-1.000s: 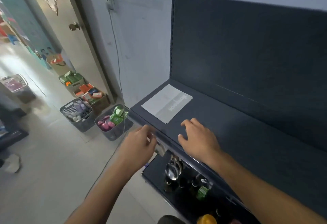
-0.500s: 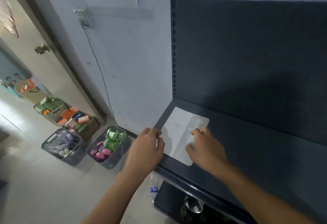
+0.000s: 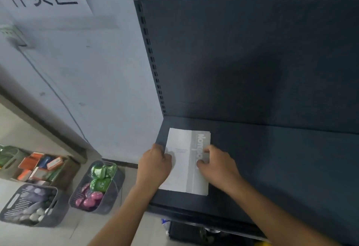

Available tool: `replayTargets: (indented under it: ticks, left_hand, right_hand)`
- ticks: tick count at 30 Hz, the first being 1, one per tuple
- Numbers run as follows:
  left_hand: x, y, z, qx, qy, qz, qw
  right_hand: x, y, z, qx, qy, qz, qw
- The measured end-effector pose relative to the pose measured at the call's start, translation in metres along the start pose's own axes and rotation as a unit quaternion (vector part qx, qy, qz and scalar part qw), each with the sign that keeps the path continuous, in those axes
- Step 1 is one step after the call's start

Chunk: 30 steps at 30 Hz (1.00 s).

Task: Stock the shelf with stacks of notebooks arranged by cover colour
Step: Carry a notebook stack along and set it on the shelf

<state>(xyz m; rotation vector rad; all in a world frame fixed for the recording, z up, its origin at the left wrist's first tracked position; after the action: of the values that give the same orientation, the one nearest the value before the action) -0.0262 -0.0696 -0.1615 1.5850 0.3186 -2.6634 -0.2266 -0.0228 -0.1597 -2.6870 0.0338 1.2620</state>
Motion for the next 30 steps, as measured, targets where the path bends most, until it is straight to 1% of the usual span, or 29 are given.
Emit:
replayTargets:
  ticks: [2,5,8,11,14,17,22,24,28,30]
  left_hand:
    - [0.005,0.007,-0.001,-0.017,0.011,-0.04,0.999]
    - [0.013,0.012,0.001,-0.008,0.025,-0.09,0.996]
    - [0.013,0.012,0.004,0.017,0.018,-0.107,0.994]
    - [0.008,0.011,0.004,0.032,-0.014,-0.113,0.993]
    - [0.001,0.009,0.005,0.034,-0.046,-0.101,0.993]
    - [-0.004,0.009,0.009,0.041,-0.084,-0.1,0.991]
    - [-0.013,0.008,0.011,0.055,-0.148,-0.113,0.981]
    - [-0.016,0.009,0.014,0.069,-0.136,-0.108,0.982]
    - [-0.024,0.005,0.019,0.125,-0.049,-0.065,0.989]
    - [-0.026,0.002,0.022,0.144,-0.028,-0.055,0.988]
  right_hand:
    - [0.001,-0.002,-0.002,-0.008,-0.017,0.011,1.0]
    - [0.003,-0.004,-0.003,-0.017,-0.041,0.027,0.999]
    - [0.006,-0.004,-0.003,-0.012,-0.048,0.032,0.998]
    - [0.009,-0.004,-0.001,-0.007,-0.044,0.02,0.999]
    - [0.006,-0.002,0.002,0.014,-0.03,0.015,0.999]
    - [0.0,0.001,0.004,0.036,-0.012,0.037,0.999]
    - [-0.006,-0.001,0.004,0.07,0.078,0.051,0.993]
    - [-0.01,-0.004,0.003,0.074,0.091,0.066,0.991]
    - [-0.019,-0.01,-0.005,0.085,0.07,0.082,0.991]
    - [-0.024,-0.016,-0.007,0.1,0.075,0.09,0.988]
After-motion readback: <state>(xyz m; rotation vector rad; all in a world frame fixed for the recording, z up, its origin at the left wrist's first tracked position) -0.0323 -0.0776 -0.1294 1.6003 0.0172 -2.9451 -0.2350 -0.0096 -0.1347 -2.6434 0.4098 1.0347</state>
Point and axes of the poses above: each hand's wrist, its own y-axis towards the middle knuckle, its own x-axis out of the palm, z = x × y, the point moved 6 cm from there along y, towards the middle knuckle, and after that the axes turned 6 degrees about -x, right-handed, at the moved point
